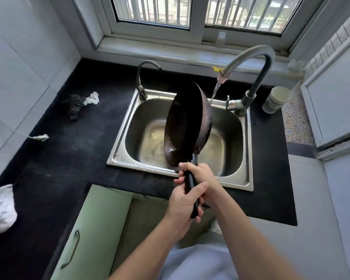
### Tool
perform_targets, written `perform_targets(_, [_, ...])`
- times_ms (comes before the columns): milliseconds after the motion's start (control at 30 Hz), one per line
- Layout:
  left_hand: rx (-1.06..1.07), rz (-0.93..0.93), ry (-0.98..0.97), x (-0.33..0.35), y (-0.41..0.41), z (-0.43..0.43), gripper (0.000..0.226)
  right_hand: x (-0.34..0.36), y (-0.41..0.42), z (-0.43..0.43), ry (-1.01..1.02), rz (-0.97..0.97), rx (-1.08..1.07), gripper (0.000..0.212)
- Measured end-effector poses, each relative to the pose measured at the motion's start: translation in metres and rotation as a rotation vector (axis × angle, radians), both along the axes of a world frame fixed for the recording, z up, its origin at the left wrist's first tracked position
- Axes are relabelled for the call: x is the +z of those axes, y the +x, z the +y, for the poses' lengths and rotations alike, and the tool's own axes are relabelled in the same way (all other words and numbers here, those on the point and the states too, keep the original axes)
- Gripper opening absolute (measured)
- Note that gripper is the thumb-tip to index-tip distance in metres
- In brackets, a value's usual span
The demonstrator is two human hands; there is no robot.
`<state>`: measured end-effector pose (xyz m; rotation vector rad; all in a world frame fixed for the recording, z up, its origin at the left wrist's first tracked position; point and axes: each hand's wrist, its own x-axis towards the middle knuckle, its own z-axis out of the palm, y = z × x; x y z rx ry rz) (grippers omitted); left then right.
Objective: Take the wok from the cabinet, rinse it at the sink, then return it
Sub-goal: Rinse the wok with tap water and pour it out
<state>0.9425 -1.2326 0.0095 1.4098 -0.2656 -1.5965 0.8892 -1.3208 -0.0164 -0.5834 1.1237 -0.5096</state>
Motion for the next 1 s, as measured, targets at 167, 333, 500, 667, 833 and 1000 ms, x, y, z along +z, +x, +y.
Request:
perform_targets(167, [-0.102, -0.328, -0.022, -0.006, 0.01, 0.009, 0.029, -0.006, 0.001, -0.002, -0.096, 0.106, 0.171, 0.026])
perform_targets(333, [-0.08, -0.129, -0.006, -0.012, 0.01, 0.013, 0.022, -0.025, -0.002, 0.001, -0.102, -0.018, 0.162, 0.013])
perform_targets(500, [0.067, 0.289, 0.06, -0.017, 0.004, 0.001, 0.013, -0.033, -0.005, -0.003, -0.098, -0.076, 0.169, 0.008])
perform_targets(667, [0.036, 0.12, 0.119, -0.035, 0.007, 0.003, 0.026, -0.053, -0.006, 0.001, -0.073, -0.063, 0.244, 0.021])
perform_targets(833, [-0.049, -0.023, 0.152, -0.059, 0.016, 0.01, 0.023, -0.061, -0.007, 0.001, -0.078, 0.057, 0.323, 0.027])
perform_targets(1000, [-0.112, -0.046, 0.156, -0.076, 0.024, 0.018, 0.02, -0.072, -0.005, 0.004, -0.133, 0.2, 0.403, 0.024])
